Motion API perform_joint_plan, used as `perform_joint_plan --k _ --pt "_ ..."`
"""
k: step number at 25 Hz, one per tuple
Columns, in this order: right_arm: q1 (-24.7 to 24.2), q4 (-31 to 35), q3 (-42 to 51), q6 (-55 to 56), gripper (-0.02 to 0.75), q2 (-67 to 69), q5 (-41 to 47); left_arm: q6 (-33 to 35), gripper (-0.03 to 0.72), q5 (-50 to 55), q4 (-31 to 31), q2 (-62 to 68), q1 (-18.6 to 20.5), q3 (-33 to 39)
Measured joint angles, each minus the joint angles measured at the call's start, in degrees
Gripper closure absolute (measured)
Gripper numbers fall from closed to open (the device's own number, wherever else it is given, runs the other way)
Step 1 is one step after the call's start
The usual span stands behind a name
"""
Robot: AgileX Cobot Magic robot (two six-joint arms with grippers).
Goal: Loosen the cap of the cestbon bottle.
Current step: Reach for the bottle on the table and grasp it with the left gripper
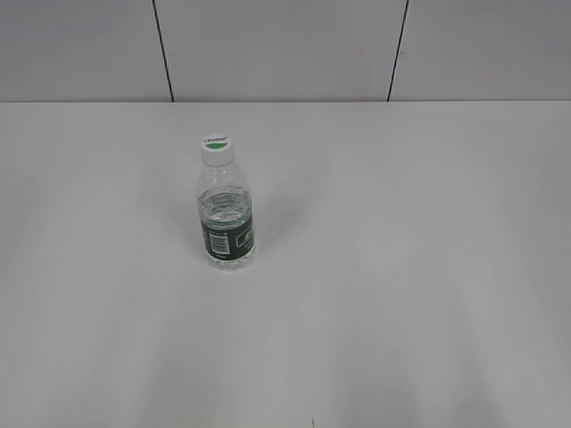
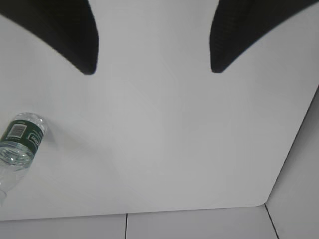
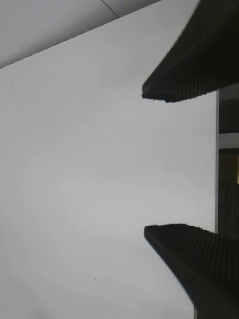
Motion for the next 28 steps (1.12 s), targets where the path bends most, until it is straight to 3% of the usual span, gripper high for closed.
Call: perform_joint_plan --k 28 --pt "0.00 0.00 0.00 0.00 0.154 0.00 0.00 0.00 0.249 0.00 0.00 0.00 0.00 0.00"
